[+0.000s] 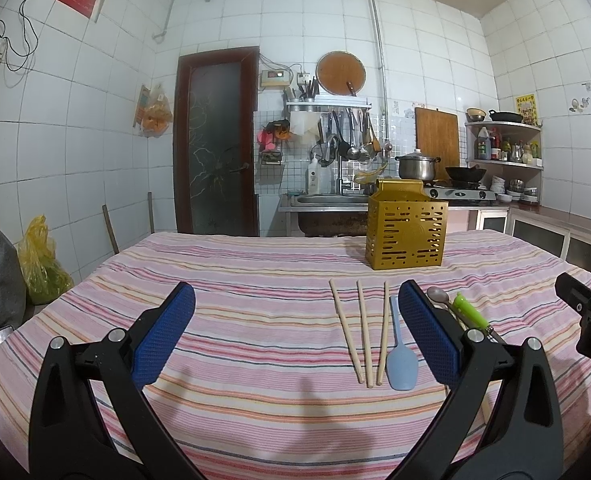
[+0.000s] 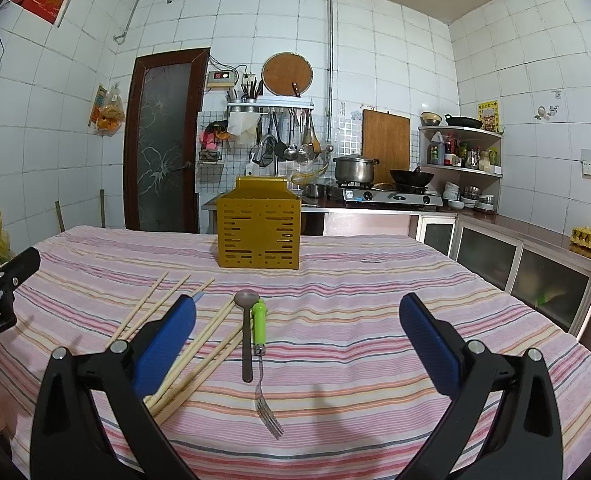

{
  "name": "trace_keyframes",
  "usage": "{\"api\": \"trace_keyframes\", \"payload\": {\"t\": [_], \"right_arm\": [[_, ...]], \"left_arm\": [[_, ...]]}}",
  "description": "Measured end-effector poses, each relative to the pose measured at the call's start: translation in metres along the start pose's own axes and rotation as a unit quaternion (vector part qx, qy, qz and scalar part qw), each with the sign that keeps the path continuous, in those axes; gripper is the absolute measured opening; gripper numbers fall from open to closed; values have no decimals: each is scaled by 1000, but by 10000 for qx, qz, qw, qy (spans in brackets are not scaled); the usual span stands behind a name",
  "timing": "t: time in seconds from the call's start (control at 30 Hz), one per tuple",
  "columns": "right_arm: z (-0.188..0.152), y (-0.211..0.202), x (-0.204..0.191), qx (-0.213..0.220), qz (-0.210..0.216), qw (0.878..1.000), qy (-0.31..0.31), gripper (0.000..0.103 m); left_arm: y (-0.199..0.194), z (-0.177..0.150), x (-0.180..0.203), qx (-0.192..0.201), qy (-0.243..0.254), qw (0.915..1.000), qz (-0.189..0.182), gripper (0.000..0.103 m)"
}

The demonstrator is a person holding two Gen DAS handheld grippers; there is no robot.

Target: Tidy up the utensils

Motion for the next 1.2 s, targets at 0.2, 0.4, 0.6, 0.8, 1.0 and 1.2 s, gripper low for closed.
{"api": "trace_keyframes", "payload": {"t": [0.2, 0.4, 0.6, 0.8, 1.0, 1.2], "right_arm": [[-1, 0, 1, -14, 9, 10000, 34, 99], [-2, 1, 0, -28, 152, 9999, 74, 99], [-1, -3, 0, 68, 253, 9996, 100, 99], [1, -3, -2, 65, 268, 9996, 68, 99], [1, 0, -3, -22, 171, 9998, 15, 99], [0, 16, -2, -424, 175, 9989, 46, 99]], "left_arm": [[0, 0, 1, 19, -23, 10000, -8, 98], [2, 0, -1, 37, -11, 10000, -10, 98], [3, -1, -5, -84, 24, 9999, -57, 98], [5, -1, -7, -114, -8, 9999, -85, 98], [11, -2, -12, -244, -131, 9995, -127, 98], [24, -4, -10, -647, -171, 9975, -240, 98]]}}
Point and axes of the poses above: each gripper's, at about its wrist camera, not at the fingertips, and y roughly the way its jaws point, x to its right, z to its top, the point moved 3 cm from there along y, roughly the way its jaws point
